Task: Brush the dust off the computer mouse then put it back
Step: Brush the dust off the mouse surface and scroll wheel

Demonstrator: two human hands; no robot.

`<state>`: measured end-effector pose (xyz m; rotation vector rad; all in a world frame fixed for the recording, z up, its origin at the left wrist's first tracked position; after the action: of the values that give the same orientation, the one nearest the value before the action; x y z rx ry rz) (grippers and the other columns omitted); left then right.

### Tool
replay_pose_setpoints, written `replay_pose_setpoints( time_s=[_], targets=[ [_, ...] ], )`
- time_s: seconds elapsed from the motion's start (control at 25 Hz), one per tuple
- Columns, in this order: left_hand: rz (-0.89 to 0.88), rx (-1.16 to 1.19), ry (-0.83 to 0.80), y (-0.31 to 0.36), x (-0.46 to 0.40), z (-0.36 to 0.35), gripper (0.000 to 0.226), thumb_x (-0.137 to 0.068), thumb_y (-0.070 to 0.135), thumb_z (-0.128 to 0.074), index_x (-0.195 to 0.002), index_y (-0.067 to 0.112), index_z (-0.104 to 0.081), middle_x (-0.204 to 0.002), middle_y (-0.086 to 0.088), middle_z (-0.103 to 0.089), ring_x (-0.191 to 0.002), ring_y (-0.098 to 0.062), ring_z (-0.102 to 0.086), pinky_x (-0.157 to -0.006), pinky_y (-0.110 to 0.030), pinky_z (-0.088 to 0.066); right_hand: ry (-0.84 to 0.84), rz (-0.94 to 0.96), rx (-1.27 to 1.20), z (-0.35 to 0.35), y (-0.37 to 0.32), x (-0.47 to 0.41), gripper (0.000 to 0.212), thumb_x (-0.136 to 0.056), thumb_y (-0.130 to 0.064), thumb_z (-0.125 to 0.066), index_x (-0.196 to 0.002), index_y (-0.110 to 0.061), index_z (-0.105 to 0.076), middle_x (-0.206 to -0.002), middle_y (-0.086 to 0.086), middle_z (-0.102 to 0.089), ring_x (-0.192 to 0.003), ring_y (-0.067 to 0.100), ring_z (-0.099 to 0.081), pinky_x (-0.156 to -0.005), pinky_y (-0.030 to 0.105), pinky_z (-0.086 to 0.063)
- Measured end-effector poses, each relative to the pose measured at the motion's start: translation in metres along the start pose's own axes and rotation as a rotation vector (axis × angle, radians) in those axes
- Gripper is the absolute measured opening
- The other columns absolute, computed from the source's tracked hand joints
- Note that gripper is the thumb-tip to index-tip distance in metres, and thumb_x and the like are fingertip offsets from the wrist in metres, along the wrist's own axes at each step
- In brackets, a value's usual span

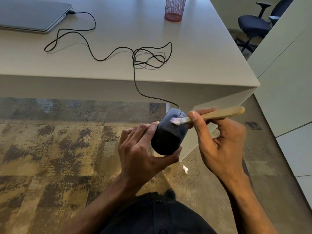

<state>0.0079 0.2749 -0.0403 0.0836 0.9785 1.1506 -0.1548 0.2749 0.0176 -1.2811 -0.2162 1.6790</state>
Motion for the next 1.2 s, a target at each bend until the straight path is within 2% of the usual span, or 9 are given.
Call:
replay_pose_setpoints(
  time_s=[0.12, 0.32, 0.4, 0.56, 0.68, 0.76, 0.96, 1.08, 1.2],
  targets=[
    [0.008, -0.004, -0.006, 0.000, -0.002, -0.001, 0.073, -0.067, 0.064, -0.066, -0.104, 0.001, -0.067, -0.093, -0.005, -0.069, -0.086, -0.009, -0.053, -0.080, -0.023, -0.036, 0.047, -0.009, 0.038, 0.002, 0.003, -0.002, 0.017, -0.097, -0.024, -0.057, -0.091, -0.015, -0.069, -0.080, -0.014, -0.065, -0.073, 0.002, -0.063, -0.063, 0.009, -0.046],
    [0.051, 0.019, -0.020, 0.000, -0.005, -0.003, 0.071, -0.068, 0.062, -0.065, -0.104, 0.001, -0.066, -0.093, -0.006, -0.068, -0.081, -0.013, -0.057, -0.076, -0.026, -0.040, -0.025, -0.028, -0.305, 0.003, 0.003, 0.002, 0.015, -0.098, -0.021, -0.056, -0.091, -0.023, -0.069, -0.078, -0.013, -0.070, -0.072, 0.009, -0.069, -0.067, 0.023, -0.053],
    [0.058, 0.031, -0.018, 0.000, -0.005, -0.004, 0.070, -0.069, 0.062, -0.065, -0.104, 0.001, -0.066, -0.093, -0.006, -0.068, -0.080, -0.016, -0.059, -0.075, -0.029, -0.041, -0.051, -0.059, -0.343, 0.003, 0.010, 0.002, 0.016, -0.098, -0.020, -0.054, -0.093, -0.024, -0.069, -0.081, -0.012, -0.070, -0.074, 0.010, -0.069, -0.070, 0.026, -0.054],
    [0.055, 0.040, -0.014, 0.001, -0.004, -0.006, 0.071, -0.068, 0.063, -0.066, -0.104, 0.001, -0.066, -0.095, -0.007, -0.068, -0.081, -0.017, -0.060, -0.073, -0.032, -0.045, -0.001, -0.194, -0.210, 0.008, 0.036, -0.001, 0.020, -0.101, -0.023, -0.050, -0.090, -0.028, -0.066, -0.081, -0.017, -0.068, -0.078, 0.001, -0.066, -0.073, 0.012, -0.048],
    [0.051, 0.044, -0.014, 0.002, -0.005, -0.009, 0.071, -0.069, 0.063, -0.065, -0.104, 0.002, -0.066, -0.094, -0.006, -0.068, -0.081, -0.017, -0.060, -0.074, -0.031, -0.044, 0.126, -0.267, -0.081, 0.015, 0.050, -0.005, 0.021, -0.102, -0.029, -0.050, -0.093, -0.019, -0.066, -0.081, -0.021, -0.065, -0.076, -0.004, -0.065, -0.069, 0.008, -0.046],
    [0.062, 0.043, -0.012, 0.003, -0.005, -0.011, 0.070, -0.069, 0.063, -0.065, -0.104, 0.002, -0.066, -0.094, -0.005, -0.068, -0.082, -0.015, -0.059, -0.074, -0.029, -0.043, 0.149, -0.246, -0.151, 0.021, 0.050, -0.006, 0.020, -0.102, -0.031, -0.051, -0.094, -0.023, -0.067, -0.079, -0.020, -0.068, -0.077, 0.002, -0.067, -0.071, 0.013, -0.048],
    [0.040, 0.033, 0.004, 0.005, -0.005, -0.015, 0.071, -0.070, 0.064, -0.065, -0.104, 0.002, -0.066, -0.095, -0.006, -0.068, -0.083, -0.015, -0.058, -0.074, -0.028, -0.043, 0.031, -0.124, -0.276, 0.025, 0.034, 0.000, 0.016, -0.100, -0.032, -0.057, -0.091, -0.034, -0.070, -0.082, -0.016, -0.071, -0.079, 0.012, -0.070, -0.076, 0.024, -0.054],
    [-0.006, 0.030, 0.020, 0.008, -0.006, -0.017, 0.070, -0.070, 0.063, -0.066, -0.103, 0.002, -0.067, -0.095, -0.006, -0.069, -0.084, -0.014, -0.059, -0.077, -0.028, -0.042, 0.076, -0.122, -0.144, 0.026, 0.034, -0.002, 0.013, -0.100, -0.034, -0.057, -0.093, -0.036, -0.069, -0.081, -0.020, -0.069, -0.079, 0.007, -0.070, -0.074, 0.018, -0.053],
    [-0.047, 0.019, 0.029, 0.010, -0.006, -0.019, 0.070, -0.069, 0.062, -0.068, -0.103, 0.001, -0.067, -0.094, -0.005, -0.069, -0.084, -0.015, -0.061, -0.078, -0.029, -0.043, 0.115, -0.116, 0.046, 0.027, 0.042, -0.005, 0.010, -0.099, -0.032, -0.057, -0.097, -0.027, -0.065, -0.084, -0.026, -0.063, -0.077, -0.007, -0.065, -0.068, 0.008, -0.048]
  ],
)
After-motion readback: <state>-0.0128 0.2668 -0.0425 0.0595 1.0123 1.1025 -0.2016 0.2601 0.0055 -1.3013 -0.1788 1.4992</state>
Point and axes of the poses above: each hand's wrist, its own x-axis away from the middle knuckle, its own z-axis out of the back of the hand, y = z × x, the point moved 2 cm from there along -x, towards the middle knuckle
